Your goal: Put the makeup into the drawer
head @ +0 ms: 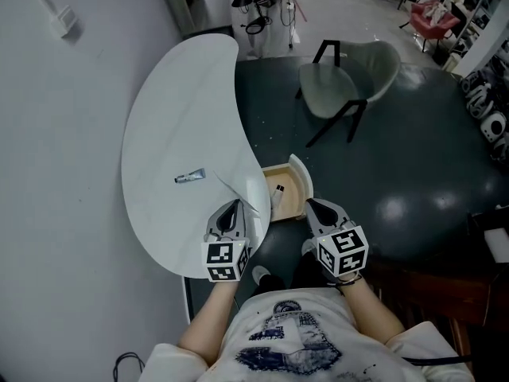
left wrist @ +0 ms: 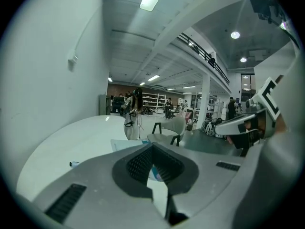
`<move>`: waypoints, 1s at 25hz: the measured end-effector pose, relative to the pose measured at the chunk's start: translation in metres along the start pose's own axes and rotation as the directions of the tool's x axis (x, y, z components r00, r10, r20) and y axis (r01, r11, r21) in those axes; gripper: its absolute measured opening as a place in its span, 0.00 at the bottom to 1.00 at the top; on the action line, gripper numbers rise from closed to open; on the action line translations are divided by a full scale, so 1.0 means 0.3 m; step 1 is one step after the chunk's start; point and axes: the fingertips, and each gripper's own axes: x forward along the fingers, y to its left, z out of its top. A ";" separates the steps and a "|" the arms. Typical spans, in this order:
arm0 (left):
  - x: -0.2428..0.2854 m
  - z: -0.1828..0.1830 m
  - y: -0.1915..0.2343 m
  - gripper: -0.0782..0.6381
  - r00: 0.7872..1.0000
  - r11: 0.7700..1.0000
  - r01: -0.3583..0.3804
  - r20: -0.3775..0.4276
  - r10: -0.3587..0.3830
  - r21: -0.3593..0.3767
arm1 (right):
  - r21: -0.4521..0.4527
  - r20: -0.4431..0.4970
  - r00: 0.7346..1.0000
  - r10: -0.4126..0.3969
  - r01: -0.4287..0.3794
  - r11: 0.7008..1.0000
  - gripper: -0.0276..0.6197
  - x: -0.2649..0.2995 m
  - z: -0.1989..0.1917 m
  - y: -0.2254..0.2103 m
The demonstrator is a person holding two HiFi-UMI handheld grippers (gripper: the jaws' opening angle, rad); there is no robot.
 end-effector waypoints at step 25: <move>0.352 -0.110 -0.300 0.16 0.993 0.998 -0.044 -0.112 0.038 -0.051 | 0.010 -0.076 0.993 0.092 -0.091 0.996 0.07 0.041 -0.044 -0.427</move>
